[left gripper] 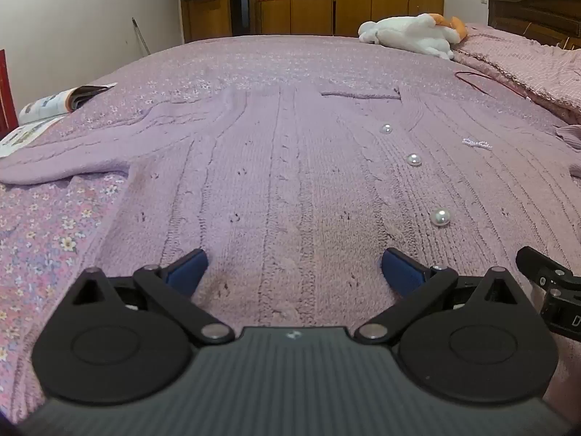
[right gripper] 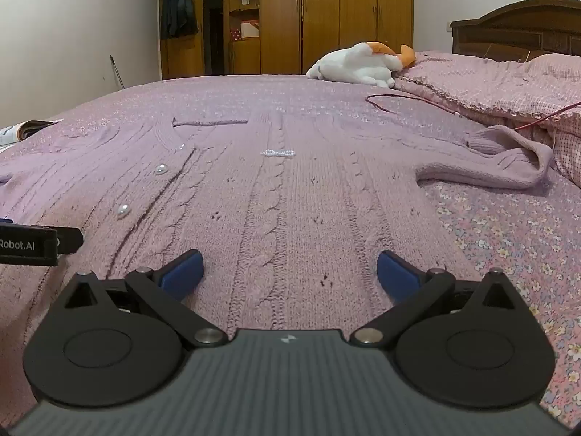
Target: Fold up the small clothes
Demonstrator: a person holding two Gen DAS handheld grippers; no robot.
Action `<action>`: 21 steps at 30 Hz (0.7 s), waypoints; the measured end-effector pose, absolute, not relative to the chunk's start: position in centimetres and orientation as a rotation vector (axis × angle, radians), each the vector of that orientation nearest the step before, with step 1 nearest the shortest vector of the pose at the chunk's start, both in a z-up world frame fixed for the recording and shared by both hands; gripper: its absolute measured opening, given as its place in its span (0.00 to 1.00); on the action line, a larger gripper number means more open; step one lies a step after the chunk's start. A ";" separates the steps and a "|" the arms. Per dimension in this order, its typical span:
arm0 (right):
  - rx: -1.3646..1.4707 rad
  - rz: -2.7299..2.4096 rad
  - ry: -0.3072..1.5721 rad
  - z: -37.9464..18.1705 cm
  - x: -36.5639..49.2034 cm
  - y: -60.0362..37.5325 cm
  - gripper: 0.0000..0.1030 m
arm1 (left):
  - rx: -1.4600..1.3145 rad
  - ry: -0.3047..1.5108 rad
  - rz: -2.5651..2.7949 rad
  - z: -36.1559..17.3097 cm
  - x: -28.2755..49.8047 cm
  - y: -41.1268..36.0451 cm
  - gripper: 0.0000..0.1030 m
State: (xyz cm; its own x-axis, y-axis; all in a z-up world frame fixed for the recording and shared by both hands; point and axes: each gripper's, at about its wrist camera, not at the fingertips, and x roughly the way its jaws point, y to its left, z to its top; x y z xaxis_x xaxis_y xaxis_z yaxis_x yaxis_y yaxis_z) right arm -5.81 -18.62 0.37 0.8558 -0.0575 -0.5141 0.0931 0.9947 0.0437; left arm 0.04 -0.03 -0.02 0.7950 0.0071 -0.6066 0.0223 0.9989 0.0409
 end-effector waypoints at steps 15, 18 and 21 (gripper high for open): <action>0.070 -0.079 0.538 0.3 -5.8 -18.6 1.00 | 0.042 0.635 -0.012 -0.1 -0.2 -0.1 1.00; 0.070 -0.079 0.538 0.3 -5.9 -18.6 1.00 | 0.041 0.632 -0.013 -0.2 -0.3 0.0 1.00; 0.070 -0.079 0.538 0.3 -5.8 -18.5 1.00 | 0.040 0.631 -0.012 -0.2 -0.5 0.0 1.00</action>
